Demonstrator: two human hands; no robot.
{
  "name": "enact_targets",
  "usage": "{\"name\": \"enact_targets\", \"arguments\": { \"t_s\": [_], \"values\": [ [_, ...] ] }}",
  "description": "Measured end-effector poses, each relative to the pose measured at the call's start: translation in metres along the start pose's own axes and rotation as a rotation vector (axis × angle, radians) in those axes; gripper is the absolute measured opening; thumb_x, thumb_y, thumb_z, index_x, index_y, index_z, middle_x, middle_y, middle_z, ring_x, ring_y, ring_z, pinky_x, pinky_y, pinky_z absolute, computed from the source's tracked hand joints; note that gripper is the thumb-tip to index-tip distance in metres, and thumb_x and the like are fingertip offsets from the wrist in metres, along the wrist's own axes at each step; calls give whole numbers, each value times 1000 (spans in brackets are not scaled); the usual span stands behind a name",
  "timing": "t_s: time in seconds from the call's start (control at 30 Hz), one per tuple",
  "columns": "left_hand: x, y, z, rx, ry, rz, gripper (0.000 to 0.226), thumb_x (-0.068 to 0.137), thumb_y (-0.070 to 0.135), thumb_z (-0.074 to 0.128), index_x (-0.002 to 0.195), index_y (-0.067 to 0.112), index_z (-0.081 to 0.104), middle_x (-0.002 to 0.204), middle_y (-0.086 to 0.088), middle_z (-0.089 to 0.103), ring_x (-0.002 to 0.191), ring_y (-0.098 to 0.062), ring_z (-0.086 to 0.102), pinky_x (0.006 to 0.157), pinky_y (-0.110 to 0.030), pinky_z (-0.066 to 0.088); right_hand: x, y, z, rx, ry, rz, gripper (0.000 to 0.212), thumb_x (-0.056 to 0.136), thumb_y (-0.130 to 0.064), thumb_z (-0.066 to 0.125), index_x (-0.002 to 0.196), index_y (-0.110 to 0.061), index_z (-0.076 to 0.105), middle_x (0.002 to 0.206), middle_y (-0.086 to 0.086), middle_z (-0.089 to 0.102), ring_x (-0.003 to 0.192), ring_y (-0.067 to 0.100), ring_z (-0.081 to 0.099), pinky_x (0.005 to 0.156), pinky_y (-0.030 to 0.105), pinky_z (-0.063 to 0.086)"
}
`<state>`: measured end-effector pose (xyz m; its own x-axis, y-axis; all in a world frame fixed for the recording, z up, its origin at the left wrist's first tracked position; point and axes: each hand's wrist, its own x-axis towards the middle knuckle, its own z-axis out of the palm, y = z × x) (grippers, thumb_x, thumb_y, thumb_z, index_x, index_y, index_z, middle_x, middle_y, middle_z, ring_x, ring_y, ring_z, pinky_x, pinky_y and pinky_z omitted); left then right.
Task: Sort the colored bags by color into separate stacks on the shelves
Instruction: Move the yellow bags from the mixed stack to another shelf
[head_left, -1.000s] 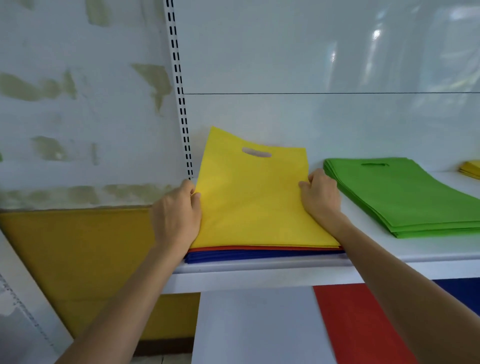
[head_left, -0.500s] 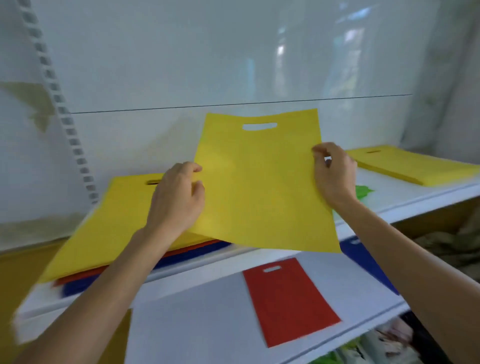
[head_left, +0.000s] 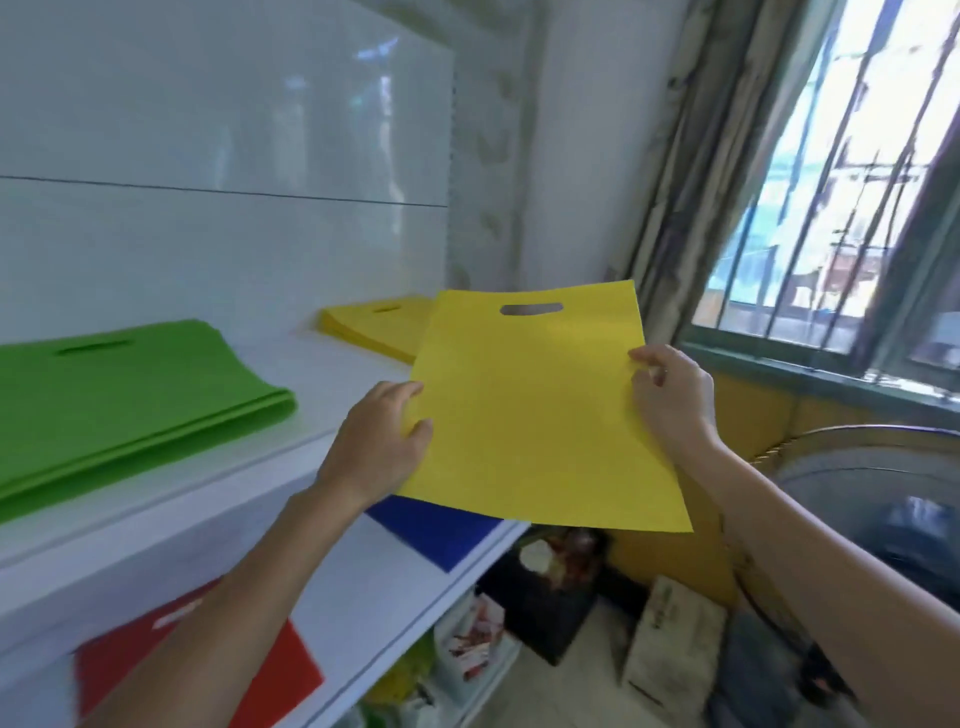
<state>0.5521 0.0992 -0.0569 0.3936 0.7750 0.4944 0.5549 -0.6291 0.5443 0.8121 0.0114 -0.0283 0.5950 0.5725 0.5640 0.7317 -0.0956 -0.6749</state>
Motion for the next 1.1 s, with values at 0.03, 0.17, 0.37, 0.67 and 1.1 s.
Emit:
{"name": "enact_targets", "arguments": {
  "t_s": [0.03, 0.17, 0.37, 0.67, 1.1],
  "values": [
    [5, 4, 13, -18, -25, -9, 45, 92, 19, 52, 135, 12, 44, 136, -4, 45, 123, -19, 44, 97, -24, 32, 7, 13, -3, -4, -5, 10, 31, 89, -1, 46, 115, -6, 63, 93, 4, 53, 85, 19, 48, 73, 25, 33],
    [37, 13, 46, -26, -63, -14, 44, 92, 18, 52, 135, 11, 44, 137, -4, 45, 125, -19, 43, 99, -25, 33, 42, 49, 2, -5, -8, 6, 27, 92, -5, 47, 115, -6, 62, 94, 2, 53, 84, 16, 46, 73, 21, 31],
    [102, -3, 61, 35, -29, -14, 46, 93, 21, 52, 137, 12, 42, 137, -4, 44, 123, -21, 43, 101, -28, 34, 107, 70, 55, 56, -42, 0, 31, 89, -4, 48, 116, -8, 62, 117, 10, 60, 99, 21, 51, 82, 22, 33],
    [207, -30, 66, 121, 123, -128, 45, 91, 20, 55, 134, 10, 47, 137, -8, 46, 124, -23, 44, 99, -24, 31, 230, 52, 137, 104, -149, -148, 38, 87, -1, 47, 123, -9, 58, 116, 13, 60, 107, 26, 52, 82, 21, 34],
    [233, -59, 96, 356, 265, -497, 46, 91, 21, 54, 135, 12, 46, 132, -8, 50, 117, -26, 49, 98, -34, 39, 332, 46, 298, 152, -574, -540, 38, 96, -10, 45, 133, -4, 47, 136, 14, 47, 123, 28, 45, 100, 31, 34]
  ]
}}
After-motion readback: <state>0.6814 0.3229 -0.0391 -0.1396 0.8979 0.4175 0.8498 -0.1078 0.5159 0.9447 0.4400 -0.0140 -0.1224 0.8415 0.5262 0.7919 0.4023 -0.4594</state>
